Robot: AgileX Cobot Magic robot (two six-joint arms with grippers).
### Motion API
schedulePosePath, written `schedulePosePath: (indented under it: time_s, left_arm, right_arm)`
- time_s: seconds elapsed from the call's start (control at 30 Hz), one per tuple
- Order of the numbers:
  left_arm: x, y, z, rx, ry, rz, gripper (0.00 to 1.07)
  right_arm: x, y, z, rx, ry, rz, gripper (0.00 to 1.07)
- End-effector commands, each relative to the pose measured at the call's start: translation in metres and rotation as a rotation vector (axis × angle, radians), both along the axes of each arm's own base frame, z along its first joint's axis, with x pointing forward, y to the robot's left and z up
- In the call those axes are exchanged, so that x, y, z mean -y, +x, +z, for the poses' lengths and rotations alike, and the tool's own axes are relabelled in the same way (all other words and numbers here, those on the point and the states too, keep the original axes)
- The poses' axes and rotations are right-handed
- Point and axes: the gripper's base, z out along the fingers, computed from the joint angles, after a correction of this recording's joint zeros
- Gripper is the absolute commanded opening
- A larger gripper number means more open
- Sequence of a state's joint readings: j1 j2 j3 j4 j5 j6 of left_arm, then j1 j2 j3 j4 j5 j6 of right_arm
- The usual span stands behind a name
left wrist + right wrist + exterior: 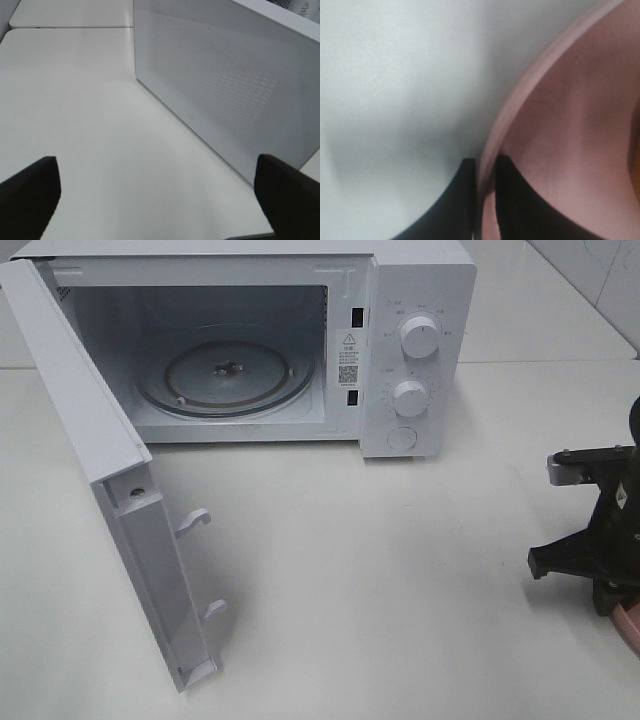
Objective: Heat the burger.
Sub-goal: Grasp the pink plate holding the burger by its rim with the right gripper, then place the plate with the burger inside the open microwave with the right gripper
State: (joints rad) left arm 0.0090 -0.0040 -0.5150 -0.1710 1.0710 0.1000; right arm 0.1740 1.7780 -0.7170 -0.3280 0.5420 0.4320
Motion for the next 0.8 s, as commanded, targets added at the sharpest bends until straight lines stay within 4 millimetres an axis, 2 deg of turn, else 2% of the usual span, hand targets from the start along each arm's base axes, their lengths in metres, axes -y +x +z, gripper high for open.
schedulePosePath:
  time_s: [0.03, 0.8]
  left_arm:
    - [0.001, -0.003, 0.000, 0.019, -0.008, -0.007, 0.98]
    - [0.001, -0.003, 0.000, 0.019, -0.008, -0.007, 0.98]
  right_arm:
    - [-0.006, -0.003, -0.007, -0.011, -0.054, 0.004, 0.00]
    - [-0.030, -0.015, 0.034, 0.100, -0.248, 0.146, 0.00]
